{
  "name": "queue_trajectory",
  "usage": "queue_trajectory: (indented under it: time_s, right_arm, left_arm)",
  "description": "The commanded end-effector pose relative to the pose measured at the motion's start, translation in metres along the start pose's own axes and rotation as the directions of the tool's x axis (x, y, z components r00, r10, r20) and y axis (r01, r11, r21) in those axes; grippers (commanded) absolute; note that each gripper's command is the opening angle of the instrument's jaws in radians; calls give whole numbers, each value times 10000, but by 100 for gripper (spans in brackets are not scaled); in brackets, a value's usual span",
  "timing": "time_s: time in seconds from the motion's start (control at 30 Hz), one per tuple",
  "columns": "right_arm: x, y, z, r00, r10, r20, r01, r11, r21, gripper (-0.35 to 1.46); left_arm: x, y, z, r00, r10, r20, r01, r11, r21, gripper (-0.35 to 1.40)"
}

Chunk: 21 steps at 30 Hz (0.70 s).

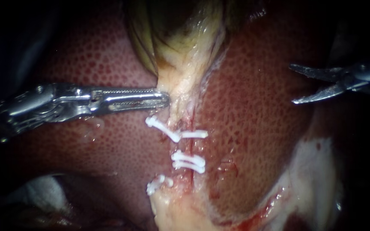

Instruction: Go to the cutting position right tube

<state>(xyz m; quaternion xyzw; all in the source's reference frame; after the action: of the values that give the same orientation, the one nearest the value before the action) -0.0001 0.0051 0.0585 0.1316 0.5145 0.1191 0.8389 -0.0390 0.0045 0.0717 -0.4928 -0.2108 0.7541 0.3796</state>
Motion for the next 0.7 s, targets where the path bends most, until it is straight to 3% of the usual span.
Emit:
queue_trajectory:
  time_s: [0.03, 0.3, 0.47, 0.7]
  right_arm:
    - [0, 0, 0, 10000, -3, -7, 3, 10000, -4, 143]
    - [-1, 1, 0, 10000, -4, -6, 4, 10000, -6, 143]
    - [-1, 1, 0, 10000, -4, -5, 4, 10000, -8, 143]
    - [-2, 1, 0, 10000, -7, -5, 7, 10000, -9, 143]
  left_arm:
    - [0, 0, 0, 10000, -2, 0, 2, 10000, -1, -35]
    - [6, -1, -12, 10000, -31, 22, 31, 10000, -65, -35]
    - [29, -9, -45, 9998, -173, 7, 173, 9996, 215, -35]
    - [71, -15, -102, 9978, 85, -657, -47, 9983, 578, -35]
